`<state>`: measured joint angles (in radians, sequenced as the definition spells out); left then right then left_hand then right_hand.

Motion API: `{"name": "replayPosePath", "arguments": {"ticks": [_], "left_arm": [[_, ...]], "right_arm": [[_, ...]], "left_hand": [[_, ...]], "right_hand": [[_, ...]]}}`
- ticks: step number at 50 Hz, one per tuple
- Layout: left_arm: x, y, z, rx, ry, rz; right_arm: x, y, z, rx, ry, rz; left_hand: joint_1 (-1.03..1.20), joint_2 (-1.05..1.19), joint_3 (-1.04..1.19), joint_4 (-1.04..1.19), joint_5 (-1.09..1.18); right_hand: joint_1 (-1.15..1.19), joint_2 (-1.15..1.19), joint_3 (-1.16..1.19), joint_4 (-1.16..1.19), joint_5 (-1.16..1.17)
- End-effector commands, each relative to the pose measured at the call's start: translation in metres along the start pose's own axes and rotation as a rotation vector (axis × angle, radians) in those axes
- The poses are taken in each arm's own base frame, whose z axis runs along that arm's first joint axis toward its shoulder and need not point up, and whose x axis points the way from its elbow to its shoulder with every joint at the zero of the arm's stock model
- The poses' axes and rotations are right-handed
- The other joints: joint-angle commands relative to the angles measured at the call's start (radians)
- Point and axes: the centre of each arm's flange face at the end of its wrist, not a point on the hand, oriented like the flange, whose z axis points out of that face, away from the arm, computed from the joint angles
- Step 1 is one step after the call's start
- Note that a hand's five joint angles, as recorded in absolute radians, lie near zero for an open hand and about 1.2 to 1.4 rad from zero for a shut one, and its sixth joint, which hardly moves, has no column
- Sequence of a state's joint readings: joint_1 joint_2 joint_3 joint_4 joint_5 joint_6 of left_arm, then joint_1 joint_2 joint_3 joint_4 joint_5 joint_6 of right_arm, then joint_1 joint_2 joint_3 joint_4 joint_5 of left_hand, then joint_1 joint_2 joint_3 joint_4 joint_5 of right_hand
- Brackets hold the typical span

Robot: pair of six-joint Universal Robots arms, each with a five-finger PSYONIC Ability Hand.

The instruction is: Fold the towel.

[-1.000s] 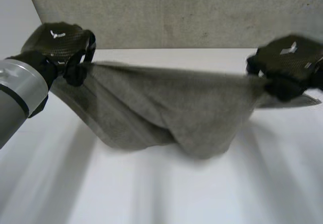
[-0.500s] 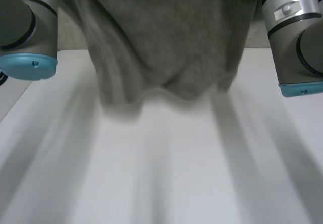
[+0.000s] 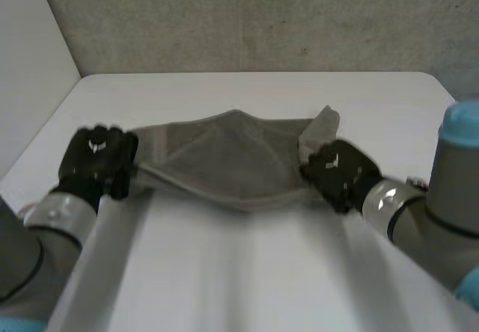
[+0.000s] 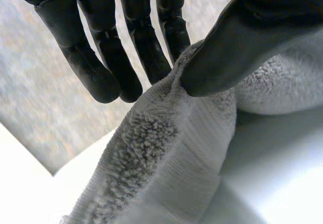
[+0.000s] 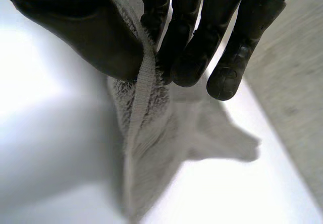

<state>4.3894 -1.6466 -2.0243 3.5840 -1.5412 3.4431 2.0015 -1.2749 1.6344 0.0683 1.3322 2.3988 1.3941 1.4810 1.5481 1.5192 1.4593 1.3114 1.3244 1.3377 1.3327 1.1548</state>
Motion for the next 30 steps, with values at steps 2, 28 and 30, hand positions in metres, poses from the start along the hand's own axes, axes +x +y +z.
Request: {"name": "replayPosePath", "arguments": {"ticks": [2, 28, 30], "left_arm": [[0.007, 0.019, -0.014, -0.037, 0.011, 0.052], [-0.013, 0.021, 0.002, -0.007, -0.067, 0.077], [-0.013, 0.021, 0.002, -0.007, -0.069, 0.077]], "right_arm": [[-0.023, 0.025, 0.002, -0.051, -0.043, 0.03], [0.034, 0.055, 0.006, -0.088, 0.195, 0.394], [0.038, 0.059, 0.005, -0.104, 0.196, 0.398]], "left_hand": [[0.002, -0.085, -0.152, -0.123, -0.238], [0.002, -0.085, -0.152, -0.123, -0.238], [0.002, -0.085, -0.152, -0.123, -0.238]], "right_hand": [[0.085, 0.072, 0.059, 0.064, 0.067], [-0.959, -0.972, -0.985, -0.98, -0.977], [-0.956, -0.969, -0.983, -0.978, -0.974]]}}
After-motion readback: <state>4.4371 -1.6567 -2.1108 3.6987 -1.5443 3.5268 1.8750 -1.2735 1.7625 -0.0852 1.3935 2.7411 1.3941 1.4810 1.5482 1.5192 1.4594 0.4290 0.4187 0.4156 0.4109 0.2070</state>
